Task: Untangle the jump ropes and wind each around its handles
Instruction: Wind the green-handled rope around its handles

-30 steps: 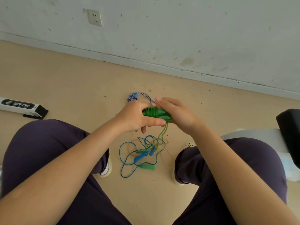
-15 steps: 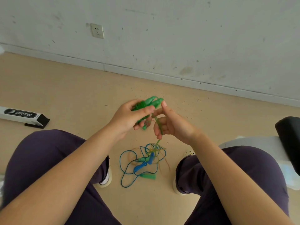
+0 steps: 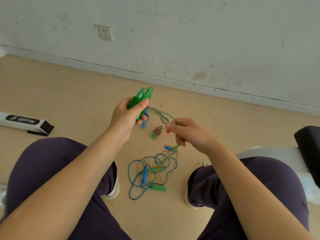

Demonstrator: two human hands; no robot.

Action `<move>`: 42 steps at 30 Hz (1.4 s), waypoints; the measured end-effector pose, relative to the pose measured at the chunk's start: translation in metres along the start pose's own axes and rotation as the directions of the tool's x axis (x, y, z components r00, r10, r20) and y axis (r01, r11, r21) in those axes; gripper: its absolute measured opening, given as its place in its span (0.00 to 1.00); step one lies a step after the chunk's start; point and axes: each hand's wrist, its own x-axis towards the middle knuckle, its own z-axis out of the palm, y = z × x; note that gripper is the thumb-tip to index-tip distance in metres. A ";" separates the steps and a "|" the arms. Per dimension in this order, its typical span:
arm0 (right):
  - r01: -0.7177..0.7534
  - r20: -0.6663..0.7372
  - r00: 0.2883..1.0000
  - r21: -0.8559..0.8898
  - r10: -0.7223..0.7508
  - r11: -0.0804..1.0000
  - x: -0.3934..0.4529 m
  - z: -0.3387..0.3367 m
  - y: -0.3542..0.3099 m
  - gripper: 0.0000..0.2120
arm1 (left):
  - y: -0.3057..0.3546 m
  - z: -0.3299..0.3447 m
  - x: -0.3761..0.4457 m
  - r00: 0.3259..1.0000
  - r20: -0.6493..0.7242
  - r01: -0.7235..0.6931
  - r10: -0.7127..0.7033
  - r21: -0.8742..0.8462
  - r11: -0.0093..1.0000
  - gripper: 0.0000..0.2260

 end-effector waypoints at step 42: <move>0.256 -0.168 0.942 -0.194 -0.289 0.947 0.000 -0.009 -0.005 0.05 | -0.008 0.003 -0.010 0.866 0.402 -0.025 -0.298 0.629 0.777 0.16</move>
